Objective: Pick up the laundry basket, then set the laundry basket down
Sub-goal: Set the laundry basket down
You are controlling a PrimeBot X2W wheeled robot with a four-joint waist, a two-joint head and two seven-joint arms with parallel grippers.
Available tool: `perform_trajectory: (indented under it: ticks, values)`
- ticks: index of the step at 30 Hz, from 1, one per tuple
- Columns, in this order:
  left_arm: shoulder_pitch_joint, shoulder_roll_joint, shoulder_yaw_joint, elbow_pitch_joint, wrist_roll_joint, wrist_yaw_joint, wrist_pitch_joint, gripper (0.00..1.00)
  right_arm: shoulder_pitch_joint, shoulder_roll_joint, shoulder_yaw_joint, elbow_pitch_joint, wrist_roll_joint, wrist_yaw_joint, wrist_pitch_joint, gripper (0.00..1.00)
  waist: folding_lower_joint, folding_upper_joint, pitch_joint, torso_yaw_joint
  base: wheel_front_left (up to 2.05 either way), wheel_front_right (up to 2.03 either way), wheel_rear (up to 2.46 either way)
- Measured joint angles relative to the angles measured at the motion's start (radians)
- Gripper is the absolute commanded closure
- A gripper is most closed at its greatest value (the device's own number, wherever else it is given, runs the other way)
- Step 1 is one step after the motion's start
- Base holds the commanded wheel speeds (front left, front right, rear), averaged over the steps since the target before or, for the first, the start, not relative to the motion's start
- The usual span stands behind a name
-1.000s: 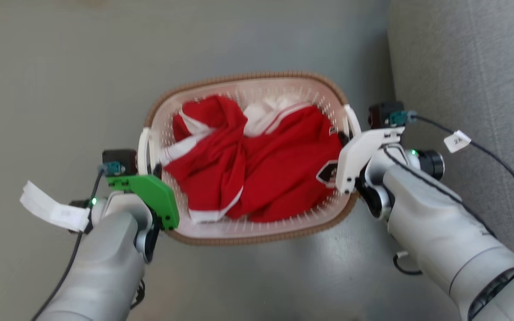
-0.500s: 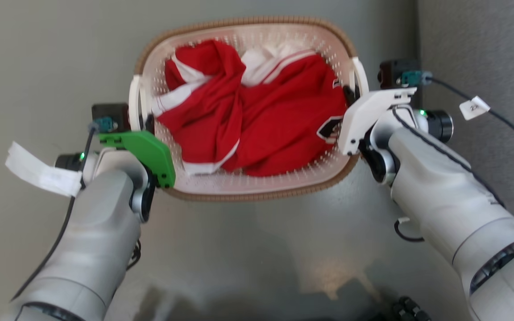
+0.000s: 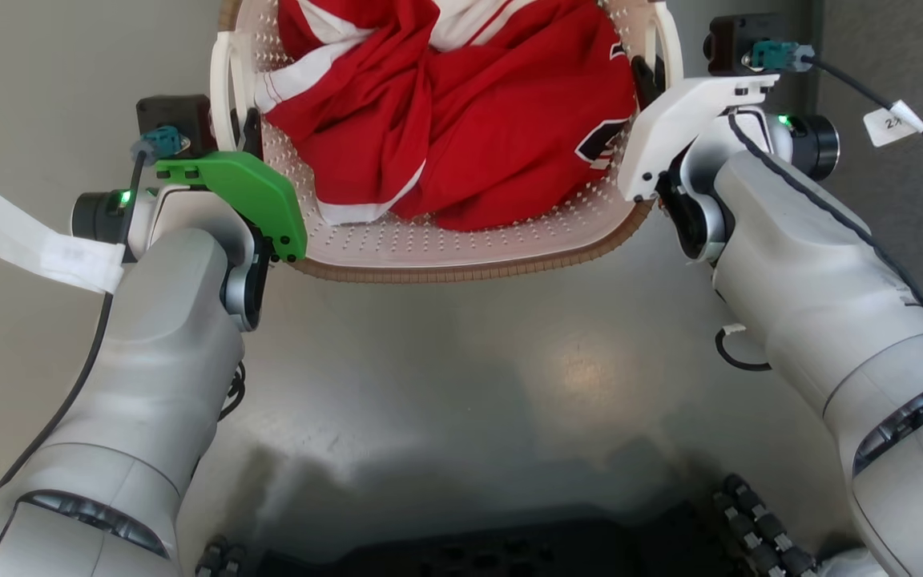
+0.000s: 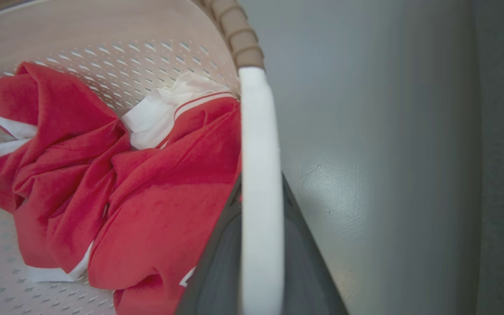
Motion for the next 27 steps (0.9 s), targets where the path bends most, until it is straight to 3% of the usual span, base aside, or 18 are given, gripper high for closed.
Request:
perform_trajectory:
  ticks: [11, 27]
  values:
    - [-0.020, -0.004, -0.004, 0.020, 0.007, 0.000, -0.015, 1.00, -0.016, 0.003, 0.002, 0.022, 0.000, 0.006, -0.033, 1.00, 0.0000, 0.0000, 0.081, 0.006, 0.00, 0.00, 0.00]
    - [-0.022, -0.009, -0.007, 0.050, 0.007, -0.012, -0.030, 1.00, -0.023, 0.010, 0.013, 0.044, 0.002, 0.017, -0.045, 1.00, -0.0001, 0.0000, 0.074, 0.005, 0.00, 0.00, 0.00]
